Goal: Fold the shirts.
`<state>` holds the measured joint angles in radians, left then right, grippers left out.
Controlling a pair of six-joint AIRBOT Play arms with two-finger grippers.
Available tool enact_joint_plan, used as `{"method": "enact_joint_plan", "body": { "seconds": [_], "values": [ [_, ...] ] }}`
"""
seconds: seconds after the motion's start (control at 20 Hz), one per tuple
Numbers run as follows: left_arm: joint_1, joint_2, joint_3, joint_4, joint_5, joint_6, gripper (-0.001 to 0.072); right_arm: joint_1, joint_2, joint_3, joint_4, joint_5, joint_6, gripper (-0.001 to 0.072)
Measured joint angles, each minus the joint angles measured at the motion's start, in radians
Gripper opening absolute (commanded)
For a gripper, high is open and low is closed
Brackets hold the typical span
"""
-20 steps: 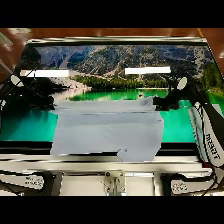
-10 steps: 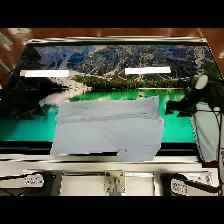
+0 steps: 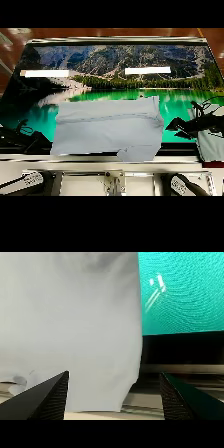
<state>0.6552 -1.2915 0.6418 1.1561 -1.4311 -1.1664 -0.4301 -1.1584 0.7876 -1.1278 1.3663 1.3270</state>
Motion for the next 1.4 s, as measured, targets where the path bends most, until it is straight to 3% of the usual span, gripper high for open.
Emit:
{"method": "enact_joint_plan", "body": {
  "seconds": [0.3, 0.35, 0.4, 0.5, 0.55, 0.75, 0.95, 1.25, 1.35, 1.4],
  "values": [
    [-0.083, -0.006, -0.09, -0.032, 0.101, 0.022, 0.0632, -0.011, 0.01, -0.032, 0.021, -0.045, -0.005, 0.0673],
    [-0.104, -0.012, -0.095, -0.039, 0.107, 0.022, 0.0501, -0.012, 0.011, -0.034, 0.021, -0.049, -0.005, 0.0673],
    [-0.128, -0.021, -0.1, -0.048, 0.124, 0.024, 0.0441, -0.013, 0.012, -0.034, 0.021, -0.049, -0.004, 0.0673],
    [-0.165, -0.039, -0.104, -0.052, 0.15, 0.027, 0.0084, -0.013, 0.012, -0.036, 0.018, -0.049, -0.001, 0.0672],
    [-0.182, -0.048, -0.108, -0.058, 0.169, 0.029, 0.0035, -0.013, 0.012, -0.037, 0.008, -0.047, 0.003, 0.0671],
    [-0.208, -0.061, -0.108, -0.087, 0.175, 0.03, 0.0035, -0.013, 0.019, -0.074, -0.06, 0.026, 0.013, 0.0672],
    [-0.215, -0.063, -0.108, -0.092, 0.174, 0.029, 0.0035, -0.007, 0.076, -0.191, -0.026, 0.055, -0.011, 0.0672],
    [-0.218, -0.051, -0.108, -0.099, 0.172, 0.029, 0.0035, 0.129, 0.121, -0.34, -0.003, -0.08, 0.045, 0.0671],
    [-0.218, -0.048, -0.108, -0.102, 0.171, 0.029, 0.0035, 0.189, 0.124, -0.363, -0.003, -0.14, 0.082, 0.058],
    [-0.218, -0.047, -0.108, -0.103, 0.171, 0.029, 0.0035, 0.219, 0.123, -0.371, -0.003, -0.169, 0.105, 0.0581]
  ]
}}
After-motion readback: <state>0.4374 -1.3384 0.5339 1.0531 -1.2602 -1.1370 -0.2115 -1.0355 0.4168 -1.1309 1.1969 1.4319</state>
